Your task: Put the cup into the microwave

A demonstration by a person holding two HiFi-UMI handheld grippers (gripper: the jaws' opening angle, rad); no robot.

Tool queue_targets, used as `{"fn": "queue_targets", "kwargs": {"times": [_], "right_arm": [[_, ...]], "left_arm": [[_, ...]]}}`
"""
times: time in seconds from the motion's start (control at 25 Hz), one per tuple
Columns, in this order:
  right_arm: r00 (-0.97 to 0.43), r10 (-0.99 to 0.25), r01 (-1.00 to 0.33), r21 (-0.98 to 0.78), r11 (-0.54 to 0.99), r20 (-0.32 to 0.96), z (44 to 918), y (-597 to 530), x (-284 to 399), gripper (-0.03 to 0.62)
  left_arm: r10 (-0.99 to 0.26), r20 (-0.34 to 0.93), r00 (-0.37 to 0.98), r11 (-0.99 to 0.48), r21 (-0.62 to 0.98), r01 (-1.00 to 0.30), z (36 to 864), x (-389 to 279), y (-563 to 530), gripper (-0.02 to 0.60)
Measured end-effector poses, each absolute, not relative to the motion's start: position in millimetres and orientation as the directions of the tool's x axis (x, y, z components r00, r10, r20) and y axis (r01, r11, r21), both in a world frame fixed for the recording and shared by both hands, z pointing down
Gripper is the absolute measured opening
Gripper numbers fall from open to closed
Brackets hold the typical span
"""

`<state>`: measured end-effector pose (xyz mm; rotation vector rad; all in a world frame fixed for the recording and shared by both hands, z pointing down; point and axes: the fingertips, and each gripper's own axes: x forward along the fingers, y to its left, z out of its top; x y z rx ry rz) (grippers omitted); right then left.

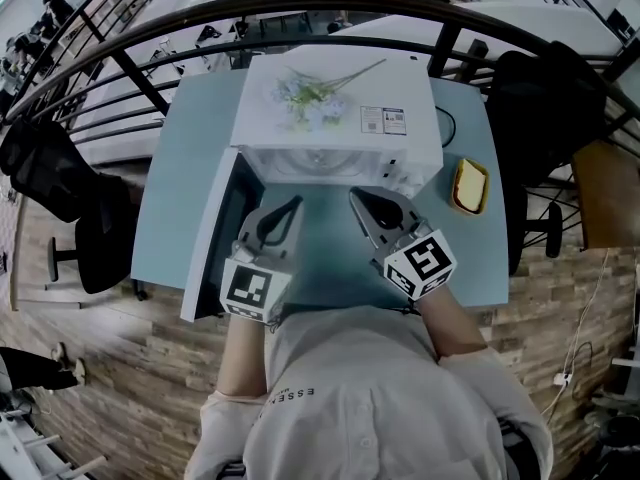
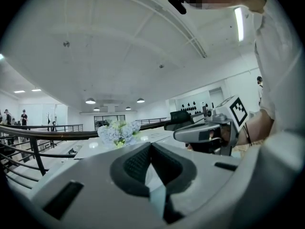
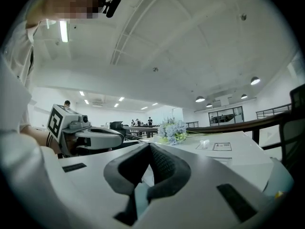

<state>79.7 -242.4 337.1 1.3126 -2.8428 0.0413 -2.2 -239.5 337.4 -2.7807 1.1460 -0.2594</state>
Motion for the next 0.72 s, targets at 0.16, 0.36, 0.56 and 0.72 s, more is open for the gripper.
{"fn": "queue_targets", "kwargs": {"times": [0.16, 0.36, 0.56, 0.72], "right_arm": [[-0.635, -0.773, -0.773, -0.028, 0.634, 0.013, 337.2, -242.5, 82.9, 0.015], [-0.618, -0.786, -0.785, -0.057, 0.617, 0.019, 341.3, -243.0, 85.4, 0.015], [-0.610, -0.792, -0.791, -0.074, 0.608, 0.007, 340.9, -243.4, 87.1, 0.015], [-0.605, -0.796, -0.794, -0.065, 0.604, -0.003, 337.6, -245.6, 89.1, 0.015]], "left_arm": [[-0.716, 0.112, 0.689, -0.697, -0.172, -0.696, 336.9, -4.4, -239.6, 0.002], [-0.729, 0.105, 0.677, -0.685, -0.086, -0.724, 335.6, -12.9, -239.1, 0.002], [-0.735, 0.129, 0.666, -0.678, -0.097, -0.729, 342.0, -14.9, -240.2, 0.002], [-0.739, 0.125, 0.662, -0.673, -0.084, -0.735, 342.3, -14.6, -242.7, 0.002]]}}
